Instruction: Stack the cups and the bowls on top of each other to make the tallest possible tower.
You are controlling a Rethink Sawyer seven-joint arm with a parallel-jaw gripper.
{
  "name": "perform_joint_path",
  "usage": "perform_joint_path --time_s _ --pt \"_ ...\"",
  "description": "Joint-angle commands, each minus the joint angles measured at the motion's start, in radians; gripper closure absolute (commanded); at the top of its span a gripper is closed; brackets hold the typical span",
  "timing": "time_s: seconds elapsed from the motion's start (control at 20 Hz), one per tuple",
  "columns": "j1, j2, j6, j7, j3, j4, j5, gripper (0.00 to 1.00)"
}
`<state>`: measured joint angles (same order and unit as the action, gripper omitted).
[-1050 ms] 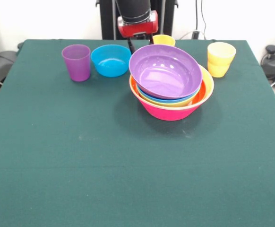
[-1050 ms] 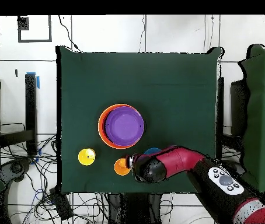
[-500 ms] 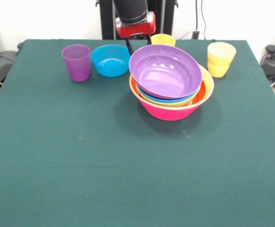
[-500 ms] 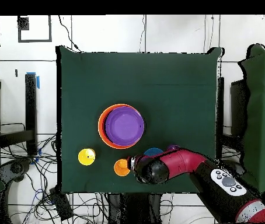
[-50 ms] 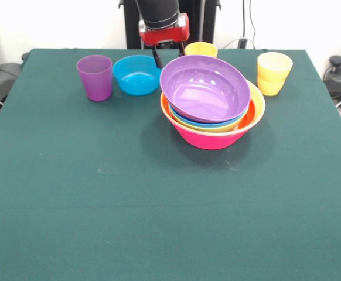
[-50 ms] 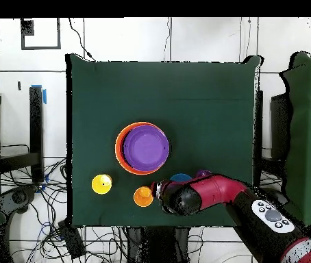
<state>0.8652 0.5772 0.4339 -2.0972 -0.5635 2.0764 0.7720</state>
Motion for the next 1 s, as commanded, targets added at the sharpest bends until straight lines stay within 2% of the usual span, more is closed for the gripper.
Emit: perform_joint_path --time_s 0.05,0.25,0.6,1.0 --pt "-0.010 0.082 0.085 0.085 -0.063 0.011 -0.051 0.00" --pt "-0.026 0.062 0.057 0.072 -0.042 0.002 -0.038 0.00" --pt "-0.039 -0.015 0.004 0.064 0.004 -0.045 0.028 0.00" --pt "-0.082 -0.090 -0.066 0.018 0.069 -0.097 0.098 0.00"
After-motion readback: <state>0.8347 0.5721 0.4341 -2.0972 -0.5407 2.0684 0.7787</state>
